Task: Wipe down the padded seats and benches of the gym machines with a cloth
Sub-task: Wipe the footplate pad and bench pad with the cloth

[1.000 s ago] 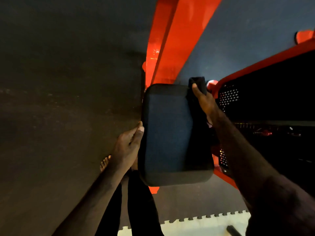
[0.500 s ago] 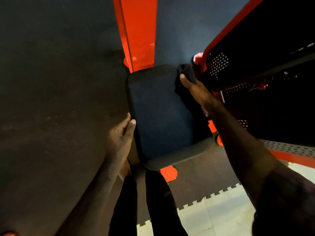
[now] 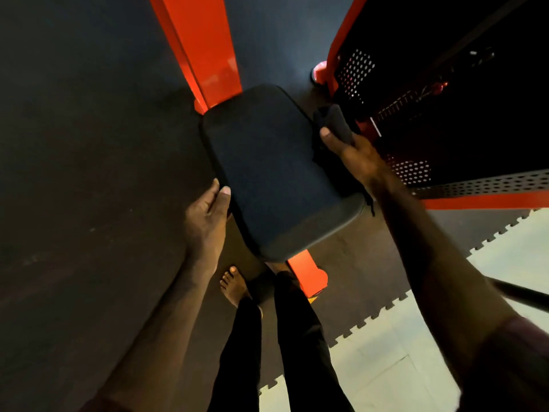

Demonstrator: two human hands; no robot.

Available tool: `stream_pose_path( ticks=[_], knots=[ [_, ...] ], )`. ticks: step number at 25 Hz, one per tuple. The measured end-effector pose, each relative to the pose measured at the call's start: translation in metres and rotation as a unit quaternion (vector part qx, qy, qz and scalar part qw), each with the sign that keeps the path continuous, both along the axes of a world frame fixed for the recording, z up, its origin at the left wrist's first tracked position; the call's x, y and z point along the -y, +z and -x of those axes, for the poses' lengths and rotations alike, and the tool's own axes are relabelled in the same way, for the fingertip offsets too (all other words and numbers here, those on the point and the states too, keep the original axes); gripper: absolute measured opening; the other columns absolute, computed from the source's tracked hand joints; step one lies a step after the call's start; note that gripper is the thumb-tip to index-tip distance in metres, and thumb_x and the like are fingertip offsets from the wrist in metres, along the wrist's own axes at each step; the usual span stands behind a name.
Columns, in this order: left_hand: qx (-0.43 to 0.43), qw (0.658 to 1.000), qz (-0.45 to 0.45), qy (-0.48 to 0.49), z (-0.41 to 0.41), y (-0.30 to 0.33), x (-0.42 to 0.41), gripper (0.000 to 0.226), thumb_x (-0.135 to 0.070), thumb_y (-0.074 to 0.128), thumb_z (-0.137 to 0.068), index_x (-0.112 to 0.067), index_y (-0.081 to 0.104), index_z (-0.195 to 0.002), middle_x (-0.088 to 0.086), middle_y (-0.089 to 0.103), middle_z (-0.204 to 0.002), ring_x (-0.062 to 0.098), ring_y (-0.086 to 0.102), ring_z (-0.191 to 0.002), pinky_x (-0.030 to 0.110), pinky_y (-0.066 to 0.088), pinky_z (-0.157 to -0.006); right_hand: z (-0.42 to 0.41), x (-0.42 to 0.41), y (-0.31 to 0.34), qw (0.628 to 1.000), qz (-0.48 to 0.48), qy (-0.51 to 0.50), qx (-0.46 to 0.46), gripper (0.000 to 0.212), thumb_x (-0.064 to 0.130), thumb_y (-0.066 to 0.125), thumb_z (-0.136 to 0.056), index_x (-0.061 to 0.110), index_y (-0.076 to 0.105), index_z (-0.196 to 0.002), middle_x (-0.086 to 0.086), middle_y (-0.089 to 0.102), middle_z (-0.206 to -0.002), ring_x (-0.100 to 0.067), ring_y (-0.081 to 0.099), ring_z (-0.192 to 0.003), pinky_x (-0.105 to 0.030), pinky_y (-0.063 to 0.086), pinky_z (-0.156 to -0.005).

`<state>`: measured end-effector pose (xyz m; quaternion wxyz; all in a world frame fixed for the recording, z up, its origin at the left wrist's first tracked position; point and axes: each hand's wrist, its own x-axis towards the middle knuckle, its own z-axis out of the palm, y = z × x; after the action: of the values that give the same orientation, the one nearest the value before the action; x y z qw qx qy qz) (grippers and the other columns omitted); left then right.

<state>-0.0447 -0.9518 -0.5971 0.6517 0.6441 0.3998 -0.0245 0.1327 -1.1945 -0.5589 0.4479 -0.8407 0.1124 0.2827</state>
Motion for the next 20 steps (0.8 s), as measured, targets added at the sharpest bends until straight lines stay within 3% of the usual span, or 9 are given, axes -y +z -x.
stream_pose_path(
  ticks=[3, 5, 8, 11, 14, 16, 18, 20],
  knots=[
    [0.008, 1.000, -0.006, -0.009, 0.001, -0.003, -0.005, 0.078, -0.059, 0.069, -0.089, -0.014, 0.054, -0.151, -0.002, 0.064, -0.147, 0.012, 0.060, -0.135, 0.051, 0.051, -0.113, 0.066, 0.015, 0.014, 0.997, 0.055, -0.035, 0.050, 0.060, 0.076, 0.063, -0.089, 0.040, 0.064, -0.136, 0.014, 0.069, -0.131, -0.007, 0.064, -0.121, -0.032, 0.051, -0.107],
    [0.007, 0.999, -0.001, -0.033, 0.003, -0.008, -0.010, 0.081, -0.064, 0.069, -0.087, -0.019, 0.052, -0.152, -0.004, 0.064, -0.147, 0.012, 0.060, -0.136, 0.051, 0.050, -0.114, 0.068, 0.017, 0.002, 0.993, 0.061, -0.049, 0.091, 0.067, 0.081, 0.061, -0.086, 0.036, 0.065, -0.135, 0.011, 0.072, -0.125, -0.010, 0.067, -0.117, -0.040, 0.055, -0.104],
    [-0.017, 0.999, 0.019, -0.042, 0.000, 0.002, -0.006, 0.070, -0.052, 0.069, -0.095, -0.019, 0.050, -0.153, -0.002, 0.062, -0.149, 0.013, 0.060, -0.135, 0.048, 0.053, -0.111, 0.033, 0.020, -0.002, 0.990, 0.039, -0.133, 0.038, 0.074, 0.078, 0.067, -0.080, 0.032, 0.068, -0.137, 0.007, 0.073, -0.127, -0.012, 0.068, -0.118, -0.039, 0.054, -0.107],
    [-0.030, 0.998, 0.034, -0.044, -0.003, 0.017, -0.002, 0.053, -0.032, 0.062, -0.106, -0.017, 0.049, -0.155, 0.001, 0.061, -0.150, 0.013, 0.062, -0.132, 0.043, 0.056, -0.107, 0.075, 0.005, 0.002, 0.976, 0.061, -0.188, 0.095, 0.066, 0.068, 0.062, -0.092, 0.032, 0.057, -0.148, 0.002, 0.063, -0.145, -0.019, 0.058, -0.135, -0.029, 0.044, -0.109],
    [-0.045, 0.996, 0.057, -0.042, -0.004, 0.017, -0.002, 0.052, -0.026, 0.059, -0.108, -0.017, 0.046, -0.157, -0.001, 0.062, -0.147, 0.009, 0.066, -0.124, 0.036, 0.058, -0.103, 0.135, -0.021, -0.003, 0.960, 0.082, -0.208, 0.169, 0.069, 0.058, 0.057, -0.099, 0.029, 0.040, -0.159, -0.005, 0.043, -0.159, -0.029, 0.047, -0.144, -0.044, 0.042, -0.116],
    [-0.040, 0.996, 0.059, -0.052, -0.005, 0.015, -0.004, 0.052, -0.025, 0.059, -0.108, -0.018, 0.045, -0.157, -0.001, 0.063, -0.145, 0.010, 0.066, -0.123, 0.037, 0.058, -0.103, 0.118, -0.013, -0.007, 0.956, 0.063, -0.238, 0.156, 0.064, 0.058, 0.057, -0.100, 0.029, 0.043, -0.156, -0.004, 0.048, -0.153, -0.028, 0.051, -0.140, -0.047, 0.044, -0.114],
    [-0.044, 0.996, 0.056, -0.062, -0.006, 0.013, -0.008, 0.052, -0.026, 0.061, -0.107, -0.018, 0.048, -0.156, -0.001, 0.063, -0.146, 0.012, 0.066, -0.126, 0.040, 0.057, -0.104, 0.095, -0.001, -0.008, 0.944, 0.033, -0.305, 0.119, 0.059, 0.061, 0.058, -0.099, 0.028, 0.053, -0.149, -0.002, 0.059, -0.145, -0.026, 0.057, -0.134, -0.040, 0.046, -0.110],
    [-0.048, 0.995, 0.058, -0.062, -0.005, 0.011, -0.012, 0.053, -0.029, 0.064, -0.105, -0.020, 0.050, -0.155, 0.000, 0.063, -0.147, 0.012, 0.065, -0.127, 0.043, 0.057, -0.105, 0.103, -0.008, -0.009, 0.928, 0.026, -0.343, 0.140, 0.062, 0.061, 0.057, -0.098, 0.028, 0.051, -0.150, -0.003, 0.056, -0.149, -0.024, 0.055, -0.137, -0.040, 0.047, -0.111]
  ],
)
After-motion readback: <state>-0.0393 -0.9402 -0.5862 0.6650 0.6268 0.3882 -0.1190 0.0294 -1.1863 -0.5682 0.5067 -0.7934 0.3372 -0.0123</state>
